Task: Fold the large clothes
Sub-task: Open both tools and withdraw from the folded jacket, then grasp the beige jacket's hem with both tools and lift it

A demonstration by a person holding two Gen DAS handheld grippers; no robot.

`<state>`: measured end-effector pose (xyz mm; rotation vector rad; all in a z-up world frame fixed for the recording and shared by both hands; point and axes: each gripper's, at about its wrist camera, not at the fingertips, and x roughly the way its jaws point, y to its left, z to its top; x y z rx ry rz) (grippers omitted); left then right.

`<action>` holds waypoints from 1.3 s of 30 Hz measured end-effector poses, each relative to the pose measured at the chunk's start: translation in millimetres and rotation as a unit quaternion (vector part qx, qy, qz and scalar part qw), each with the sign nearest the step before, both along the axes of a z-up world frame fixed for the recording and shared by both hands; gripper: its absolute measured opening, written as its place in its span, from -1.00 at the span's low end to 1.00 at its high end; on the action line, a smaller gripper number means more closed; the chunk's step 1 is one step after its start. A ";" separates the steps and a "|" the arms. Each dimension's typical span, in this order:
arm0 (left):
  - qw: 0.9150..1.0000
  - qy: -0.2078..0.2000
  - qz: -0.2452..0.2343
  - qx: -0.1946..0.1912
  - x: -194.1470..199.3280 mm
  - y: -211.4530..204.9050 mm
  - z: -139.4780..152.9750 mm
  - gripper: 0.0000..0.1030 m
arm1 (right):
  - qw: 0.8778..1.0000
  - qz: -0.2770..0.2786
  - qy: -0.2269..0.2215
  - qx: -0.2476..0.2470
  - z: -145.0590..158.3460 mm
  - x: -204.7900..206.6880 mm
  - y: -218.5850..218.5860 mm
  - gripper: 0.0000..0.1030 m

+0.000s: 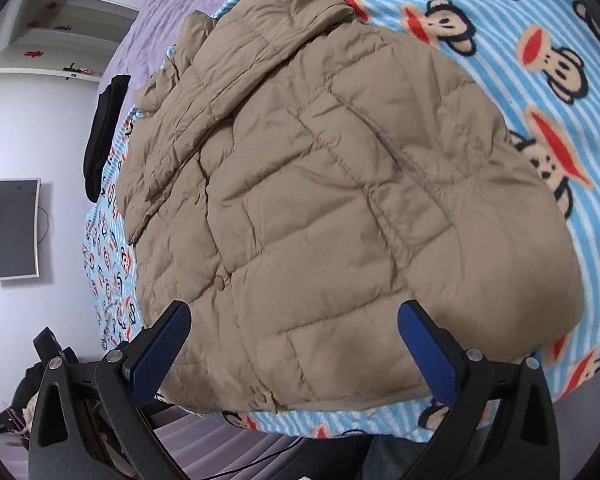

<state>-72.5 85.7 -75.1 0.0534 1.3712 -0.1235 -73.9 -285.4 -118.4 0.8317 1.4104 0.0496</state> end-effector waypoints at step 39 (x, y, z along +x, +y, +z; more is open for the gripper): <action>0.939 0.095 0.208 -0.257 -59.7 67.6 -90.0 0.74 | 0.980 -0.157 0.076 0.101 -61.0 -98.9 -44.9 0.99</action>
